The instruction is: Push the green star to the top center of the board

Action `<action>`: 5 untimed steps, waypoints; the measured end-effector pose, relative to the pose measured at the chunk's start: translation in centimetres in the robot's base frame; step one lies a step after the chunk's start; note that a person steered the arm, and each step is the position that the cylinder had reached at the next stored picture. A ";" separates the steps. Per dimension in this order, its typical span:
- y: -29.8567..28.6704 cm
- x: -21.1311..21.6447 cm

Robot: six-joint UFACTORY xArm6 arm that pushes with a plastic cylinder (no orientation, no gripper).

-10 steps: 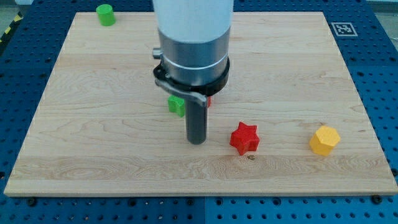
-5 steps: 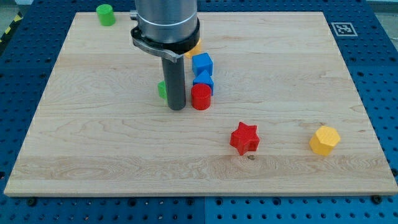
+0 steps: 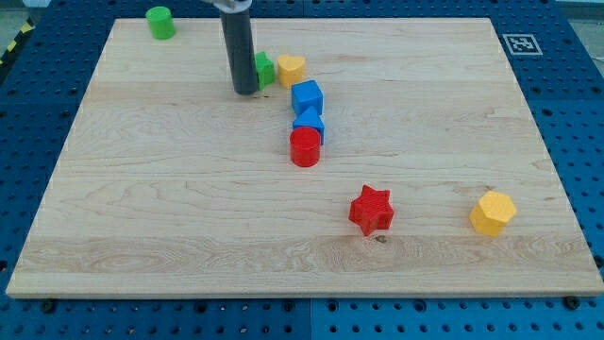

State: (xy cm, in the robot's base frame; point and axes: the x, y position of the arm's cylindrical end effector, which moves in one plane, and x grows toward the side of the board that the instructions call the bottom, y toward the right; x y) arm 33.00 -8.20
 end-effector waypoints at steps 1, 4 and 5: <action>0.0 -3.3; 2.6 -6.2; 5.4 -6.0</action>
State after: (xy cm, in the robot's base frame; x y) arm 26.96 -2.78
